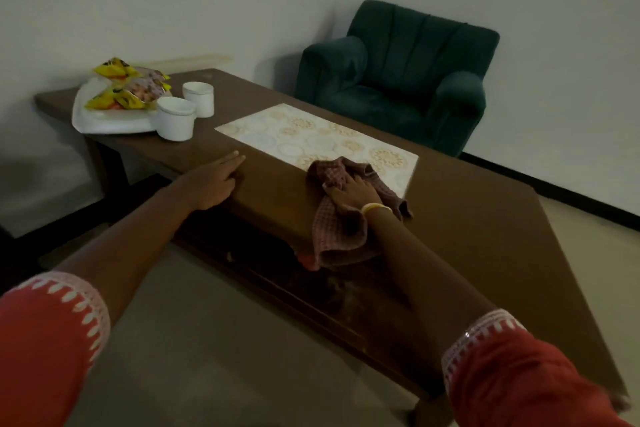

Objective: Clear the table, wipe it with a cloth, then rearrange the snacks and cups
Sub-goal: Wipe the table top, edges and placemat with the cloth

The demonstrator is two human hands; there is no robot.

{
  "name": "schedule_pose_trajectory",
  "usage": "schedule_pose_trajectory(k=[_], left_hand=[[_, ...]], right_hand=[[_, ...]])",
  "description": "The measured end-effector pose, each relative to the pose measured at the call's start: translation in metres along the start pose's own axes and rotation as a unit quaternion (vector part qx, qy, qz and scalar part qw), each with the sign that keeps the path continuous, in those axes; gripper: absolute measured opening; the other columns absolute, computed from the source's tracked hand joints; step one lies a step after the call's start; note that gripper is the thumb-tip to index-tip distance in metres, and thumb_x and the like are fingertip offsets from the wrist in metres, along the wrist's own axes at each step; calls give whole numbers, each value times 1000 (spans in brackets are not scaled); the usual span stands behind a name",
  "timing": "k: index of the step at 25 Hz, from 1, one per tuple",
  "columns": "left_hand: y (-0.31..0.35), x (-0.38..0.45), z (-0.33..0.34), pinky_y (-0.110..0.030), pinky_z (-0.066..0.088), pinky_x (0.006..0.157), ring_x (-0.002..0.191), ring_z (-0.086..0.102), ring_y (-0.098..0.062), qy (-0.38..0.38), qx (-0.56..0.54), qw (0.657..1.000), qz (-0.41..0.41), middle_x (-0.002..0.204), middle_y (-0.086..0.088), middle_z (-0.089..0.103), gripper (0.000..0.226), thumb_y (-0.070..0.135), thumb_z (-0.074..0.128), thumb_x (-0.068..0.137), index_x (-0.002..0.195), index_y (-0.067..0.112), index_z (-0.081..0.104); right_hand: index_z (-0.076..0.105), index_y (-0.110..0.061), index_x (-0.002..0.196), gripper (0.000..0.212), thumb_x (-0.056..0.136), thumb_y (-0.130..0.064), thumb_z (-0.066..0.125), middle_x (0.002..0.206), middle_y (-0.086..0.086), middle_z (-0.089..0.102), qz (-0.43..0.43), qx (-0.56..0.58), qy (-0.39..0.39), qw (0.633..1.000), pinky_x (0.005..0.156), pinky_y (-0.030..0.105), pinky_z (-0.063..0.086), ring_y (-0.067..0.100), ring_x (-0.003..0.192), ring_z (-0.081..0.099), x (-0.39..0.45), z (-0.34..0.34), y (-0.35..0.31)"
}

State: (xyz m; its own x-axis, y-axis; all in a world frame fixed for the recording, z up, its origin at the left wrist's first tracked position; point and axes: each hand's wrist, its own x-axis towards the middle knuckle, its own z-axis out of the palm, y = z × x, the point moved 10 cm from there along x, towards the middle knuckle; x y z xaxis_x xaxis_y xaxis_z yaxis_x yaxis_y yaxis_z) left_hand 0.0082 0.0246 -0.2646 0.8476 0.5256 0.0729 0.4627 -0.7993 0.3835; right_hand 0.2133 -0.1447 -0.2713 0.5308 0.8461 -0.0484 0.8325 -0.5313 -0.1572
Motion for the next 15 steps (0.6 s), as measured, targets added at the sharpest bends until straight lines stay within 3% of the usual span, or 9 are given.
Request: schedule_pose_trajectory(k=[5,9,10,12,15], left_hand=[[-63,56,-24,-35,25,116,142,30,-13,34,-22,999,22,157,7,27,52,26,44,99,149,28,29],[-66,68,-21,-40,26,116,140,31,-11,27,19,999,33,157,8,25,51,31,39,99,149,28,29],[-65,72,-21,-40,27,115,141,31,-11,30,28,999,30,157,7,26,52,32,39,99,149,26,29],[-66,83,-23,-40,31,113,140,35,-16,31,24,999,3,155,1,31,52,32,37,98,148,20,33],[-64,102,-24,-39,38,108,131,47,-28,31,-22,999,-23,147,-12,44,51,27,36,95,142,8,43]], right_hand=[[12,-22,154,63,99,-49,28,161,7,12,28,17,3,999,120,46,12,31,147,16,150,-9,19],[12,-23,154,64,98,-49,30,161,9,7,53,17,-30,998,121,46,6,34,148,5,197,-11,-2],[14,-24,153,64,97,-49,31,161,10,9,11,22,-27,999,121,46,8,35,148,6,192,-12,-27],[21,-26,152,61,95,-45,33,160,7,17,-159,12,-23,987,120,48,14,35,147,11,160,-6,-103],[32,-29,148,59,92,-46,30,160,3,18,-379,-28,-47,924,117,48,11,36,147,10,87,23,-176]])
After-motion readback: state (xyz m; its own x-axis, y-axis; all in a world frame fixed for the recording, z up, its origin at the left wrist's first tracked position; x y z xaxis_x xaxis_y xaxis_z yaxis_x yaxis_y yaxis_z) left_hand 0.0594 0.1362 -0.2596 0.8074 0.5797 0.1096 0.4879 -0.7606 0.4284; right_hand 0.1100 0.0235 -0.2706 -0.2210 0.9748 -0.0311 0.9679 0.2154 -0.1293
